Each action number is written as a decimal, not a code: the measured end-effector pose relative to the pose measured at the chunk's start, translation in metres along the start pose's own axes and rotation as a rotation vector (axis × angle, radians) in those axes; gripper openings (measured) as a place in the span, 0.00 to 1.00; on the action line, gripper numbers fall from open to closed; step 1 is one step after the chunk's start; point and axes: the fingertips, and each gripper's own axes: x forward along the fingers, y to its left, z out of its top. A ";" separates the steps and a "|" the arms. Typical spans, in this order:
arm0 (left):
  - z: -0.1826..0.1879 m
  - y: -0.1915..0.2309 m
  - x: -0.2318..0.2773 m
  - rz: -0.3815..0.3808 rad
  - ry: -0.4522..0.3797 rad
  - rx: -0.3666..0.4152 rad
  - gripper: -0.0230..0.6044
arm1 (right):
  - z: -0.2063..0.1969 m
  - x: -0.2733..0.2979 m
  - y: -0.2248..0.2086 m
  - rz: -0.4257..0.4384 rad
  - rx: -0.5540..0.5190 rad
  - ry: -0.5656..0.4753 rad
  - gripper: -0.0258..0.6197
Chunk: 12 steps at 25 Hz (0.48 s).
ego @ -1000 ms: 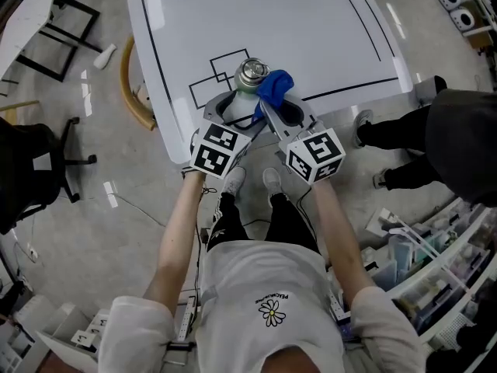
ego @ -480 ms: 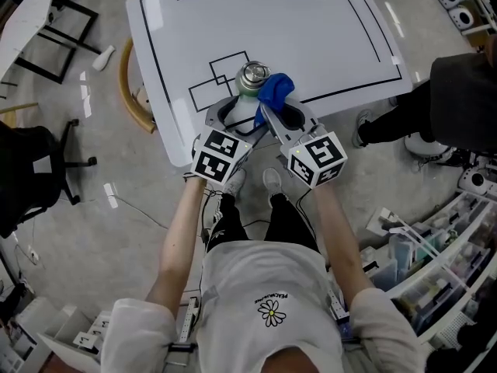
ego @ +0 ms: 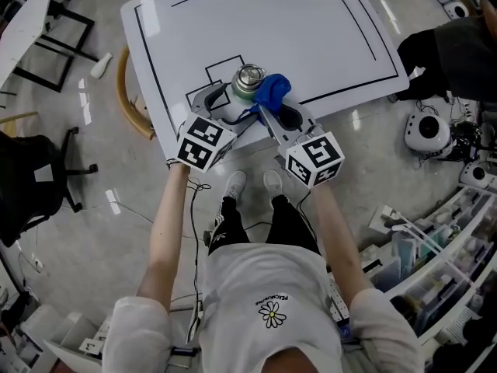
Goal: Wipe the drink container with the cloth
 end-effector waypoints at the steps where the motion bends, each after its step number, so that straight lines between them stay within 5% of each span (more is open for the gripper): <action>1: 0.000 -0.001 0.002 -0.010 0.004 -0.001 0.65 | 0.001 0.000 -0.002 -0.004 -0.002 -0.002 0.11; 12: -0.011 -0.024 -0.002 -0.021 0.041 -0.002 0.65 | -0.001 0.000 -0.013 -0.072 0.003 -0.001 0.11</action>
